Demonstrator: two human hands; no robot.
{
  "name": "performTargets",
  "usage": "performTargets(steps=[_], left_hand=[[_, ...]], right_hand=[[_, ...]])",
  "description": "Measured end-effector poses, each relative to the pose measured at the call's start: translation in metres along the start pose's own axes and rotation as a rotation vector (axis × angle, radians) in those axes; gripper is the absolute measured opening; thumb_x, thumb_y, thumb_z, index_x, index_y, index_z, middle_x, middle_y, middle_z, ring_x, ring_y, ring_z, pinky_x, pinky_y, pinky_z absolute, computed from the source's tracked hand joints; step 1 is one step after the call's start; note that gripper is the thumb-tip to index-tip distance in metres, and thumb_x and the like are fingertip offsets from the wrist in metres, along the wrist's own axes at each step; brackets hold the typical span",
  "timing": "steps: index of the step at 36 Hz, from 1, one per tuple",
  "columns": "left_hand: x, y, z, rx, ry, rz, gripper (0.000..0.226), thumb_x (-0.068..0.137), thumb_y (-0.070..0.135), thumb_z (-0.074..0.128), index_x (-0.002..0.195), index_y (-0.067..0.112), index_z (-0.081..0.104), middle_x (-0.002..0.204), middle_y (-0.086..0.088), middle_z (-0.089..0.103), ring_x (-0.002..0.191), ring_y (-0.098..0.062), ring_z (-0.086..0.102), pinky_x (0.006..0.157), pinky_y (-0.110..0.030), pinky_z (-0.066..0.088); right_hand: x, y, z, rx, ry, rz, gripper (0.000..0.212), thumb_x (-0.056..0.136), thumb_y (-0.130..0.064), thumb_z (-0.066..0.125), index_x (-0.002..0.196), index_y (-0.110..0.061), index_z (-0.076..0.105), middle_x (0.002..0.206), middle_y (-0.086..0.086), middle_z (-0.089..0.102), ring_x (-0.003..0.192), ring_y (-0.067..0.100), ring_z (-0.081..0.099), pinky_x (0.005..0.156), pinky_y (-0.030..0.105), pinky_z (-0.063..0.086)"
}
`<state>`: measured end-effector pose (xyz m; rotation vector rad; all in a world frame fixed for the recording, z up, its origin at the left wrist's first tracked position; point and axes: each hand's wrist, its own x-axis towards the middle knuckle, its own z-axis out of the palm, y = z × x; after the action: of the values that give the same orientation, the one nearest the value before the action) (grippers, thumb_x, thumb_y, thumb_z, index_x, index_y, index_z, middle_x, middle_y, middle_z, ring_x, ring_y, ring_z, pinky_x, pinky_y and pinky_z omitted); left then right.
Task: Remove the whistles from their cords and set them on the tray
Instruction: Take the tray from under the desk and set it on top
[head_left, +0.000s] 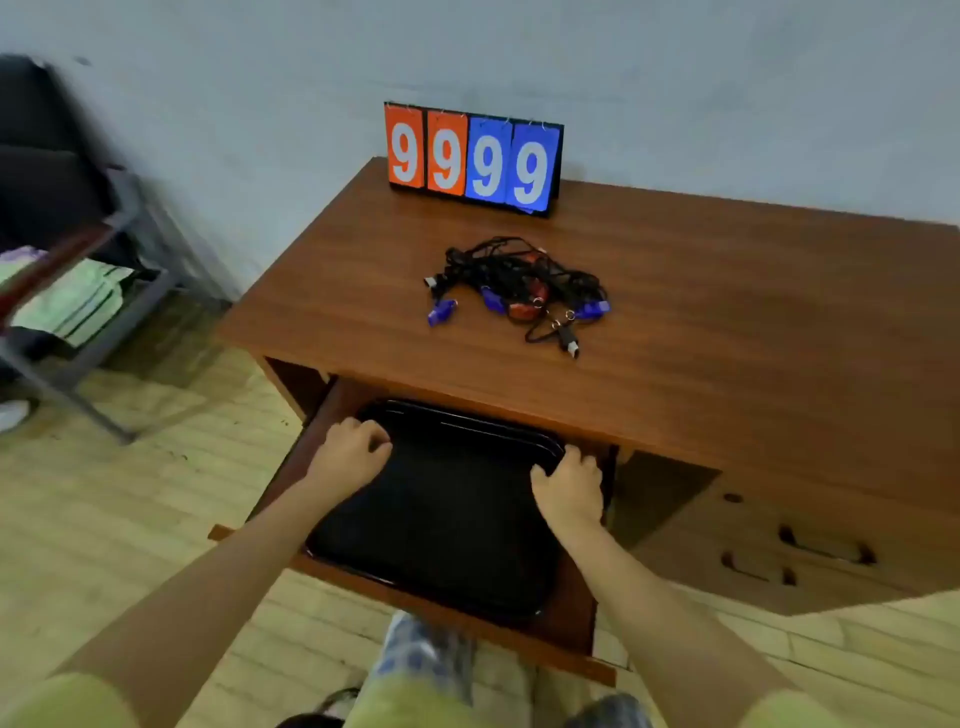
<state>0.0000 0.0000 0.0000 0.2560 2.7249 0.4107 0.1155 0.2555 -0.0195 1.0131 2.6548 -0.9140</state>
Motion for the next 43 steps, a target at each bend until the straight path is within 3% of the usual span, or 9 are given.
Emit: performTargets(steps=[4, 9, 18, 25, 28, 32, 37, 40, 43], left_hand=[[0.029, -0.028, 0.015, 0.043, 0.206, 0.007, 0.041, 0.094, 0.034, 0.057, 0.131, 0.016, 0.050, 0.134, -0.013, 0.043, 0.129, -0.033, 0.035, 0.101, -0.043, 0.039], [0.066, -0.047, 0.038, -0.005, 0.191, -0.017, 0.061, 0.095, 0.040, 0.052, 0.146, 0.013, 0.032, 0.142, -0.018, 0.035, 0.131, -0.038, 0.036, 0.100, -0.047, 0.040], [0.098, -0.067, 0.070, 0.063, 0.422, 0.169, 0.049, 0.097, 0.036, 0.048, 0.138, 0.010, 0.042, 0.129, -0.016, 0.043, 0.119, -0.037, 0.046, 0.083, -0.048, 0.050], [0.100, -0.082, 0.059, -0.088, 0.308, 0.218, 0.049, 0.094, 0.039, 0.053, 0.137, 0.018, 0.045, 0.136, -0.016, 0.042, 0.120, -0.038, 0.049, 0.096, -0.046, 0.045], [0.093, -0.090, 0.054, -0.135, 0.243, 0.234, 0.048, 0.093, 0.037, 0.053, 0.136, 0.018, 0.046, 0.136, -0.016, 0.045, 0.119, -0.037, 0.051, 0.096, -0.045, 0.047], [0.082, -0.100, 0.047, -0.180, 0.195, 0.260, 0.051, 0.092, 0.031, 0.053, 0.141, 0.016, 0.043, 0.134, -0.014, 0.054, 0.117, -0.031, 0.054, 0.094, -0.039, 0.049], [0.069, -0.103, 0.038, -0.297, 0.077, 0.220, 0.036, 0.092, 0.023, 0.056, 0.126, 0.012, 0.057, 0.113, -0.009, 0.064, 0.099, -0.026, 0.062, 0.086, -0.037, 0.052], [0.067, -0.108, 0.031, -0.415, -0.014, 0.188, 0.030, 0.092, 0.018, 0.058, 0.117, 0.003, 0.061, 0.107, -0.012, 0.063, 0.097, -0.027, 0.060, 0.082, -0.036, 0.051], [0.064, -0.107, 0.018, -0.613, -0.090, 0.202, 0.035, 0.096, 0.024, 0.057, 0.122, 0.000, 0.058, 0.109, -0.010, 0.059, 0.098, -0.026, 0.057, 0.086, -0.037, 0.049]], right_hand=[[0.015, 0.011, 0.031, 0.027, 0.184, -0.031, 0.056, 0.091, -0.033, 0.059, 0.139, -0.012, 0.039, 0.134, 0.012, 0.042, 0.127, 0.029, 0.038, 0.091, 0.037, 0.046], [0.032, 0.041, 0.063, 0.050, 0.295, -0.085, 0.047, 0.093, -0.026, 0.056, 0.137, -0.009, 0.047, 0.128, 0.012, 0.051, 0.120, 0.030, 0.052, 0.086, 0.038, 0.050], [0.036, 0.057, 0.082, 0.205, 0.497, -0.152, 0.041, 0.094, -0.018, 0.055, 0.133, -0.007, 0.054, 0.127, 0.014, 0.058, 0.113, 0.031, 0.057, 0.089, 0.033, 0.045], [0.005, 0.049, 0.086, 0.141, 0.511, -0.016, 0.043, 0.091, -0.026, 0.057, 0.131, -0.011, 0.054, 0.118, 0.016, 0.063, 0.081, 0.023, 0.063, 0.070, 0.029, 0.048], [-0.017, 0.044, 0.085, 0.060, 0.452, 0.089, 0.042, 0.090, -0.028, 0.055, 0.130, -0.012, 0.054, 0.099, 0.009, 0.068, 0.081, 0.025, 0.064, 0.061, 0.029, 0.046], [-0.044, 0.037, 0.089, -0.066, 0.430, 0.194, 0.034, 0.090, -0.033, 0.051, 0.116, -0.012, 0.055, 0.101, 0.007, 0.063, 0.089, 0.027, 0.062, 0.067, 0.032, 0.050], [-0.063, 0.036, 0.103, -0.090, 0.475, 0.169, 0.033, 0.096, -0.027, 0.046, 0.126, -0.012, 0.050, 0.108, 0.009, 0.063, 0.099, 0.031, 0.062, 0.072, 0.033, 0.047], [-0.073, 0.041, 0.102, -0.003, 0.525, 0.123, 0.031, 0.098, -0.027, 0.047, 0.126, -0.016, 0.053, 0.102, 0.003, 0.064, 0.090, 0.025, 0.063, 0.072, 0.033, 0.050], [-0.077, 0.041, 0.095, 0.073, 0.604, 0.086, 0.031, 0.099, -0.030, 0.047, 0.129, -0.020, 0.051, 0.096, -0.004, 0.065, 0.073, 0.015, 0.062, 0.060, 0.029, 0.049]])
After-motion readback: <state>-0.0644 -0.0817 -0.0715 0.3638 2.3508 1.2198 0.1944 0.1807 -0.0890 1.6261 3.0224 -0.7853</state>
